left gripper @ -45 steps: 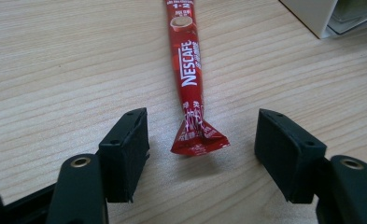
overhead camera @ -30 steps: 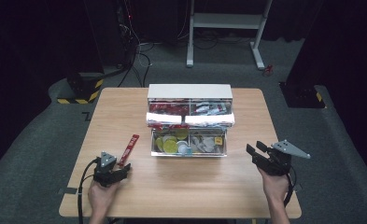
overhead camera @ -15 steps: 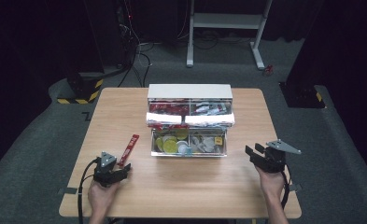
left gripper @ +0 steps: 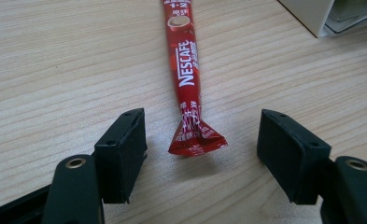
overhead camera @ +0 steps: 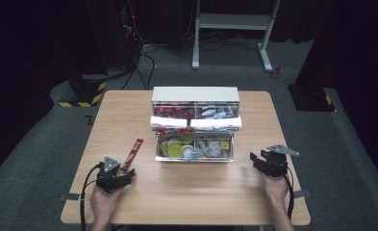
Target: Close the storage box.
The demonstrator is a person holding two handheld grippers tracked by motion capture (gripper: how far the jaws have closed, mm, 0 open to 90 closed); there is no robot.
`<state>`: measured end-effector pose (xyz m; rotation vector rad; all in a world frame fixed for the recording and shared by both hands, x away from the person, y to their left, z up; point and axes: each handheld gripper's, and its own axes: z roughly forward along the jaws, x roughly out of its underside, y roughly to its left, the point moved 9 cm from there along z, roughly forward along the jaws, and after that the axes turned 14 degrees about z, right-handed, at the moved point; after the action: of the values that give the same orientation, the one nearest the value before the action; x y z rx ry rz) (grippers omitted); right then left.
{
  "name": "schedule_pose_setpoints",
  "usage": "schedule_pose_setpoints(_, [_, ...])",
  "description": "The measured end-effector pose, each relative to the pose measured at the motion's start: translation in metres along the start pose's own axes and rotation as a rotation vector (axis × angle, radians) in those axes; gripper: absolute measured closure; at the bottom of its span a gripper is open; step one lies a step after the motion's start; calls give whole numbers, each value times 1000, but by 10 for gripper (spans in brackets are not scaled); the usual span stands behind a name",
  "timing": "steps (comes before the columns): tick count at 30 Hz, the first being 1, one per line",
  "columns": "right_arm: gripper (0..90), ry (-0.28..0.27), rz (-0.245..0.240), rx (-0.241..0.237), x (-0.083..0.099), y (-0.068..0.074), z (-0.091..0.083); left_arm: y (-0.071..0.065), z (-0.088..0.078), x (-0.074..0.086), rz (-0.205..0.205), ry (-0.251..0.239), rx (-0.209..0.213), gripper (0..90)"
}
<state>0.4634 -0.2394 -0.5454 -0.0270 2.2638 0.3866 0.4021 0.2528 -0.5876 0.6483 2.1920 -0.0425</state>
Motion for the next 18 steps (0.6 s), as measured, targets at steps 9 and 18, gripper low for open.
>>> schedule_pose_setpoints(9, [472,40,2,30,8,-4,16,0,0,0,0,0,0,332])
schedule_pose_setpoints(18, [444,70,3,52,15,-7,23,0,0,0,0,0,0,332])
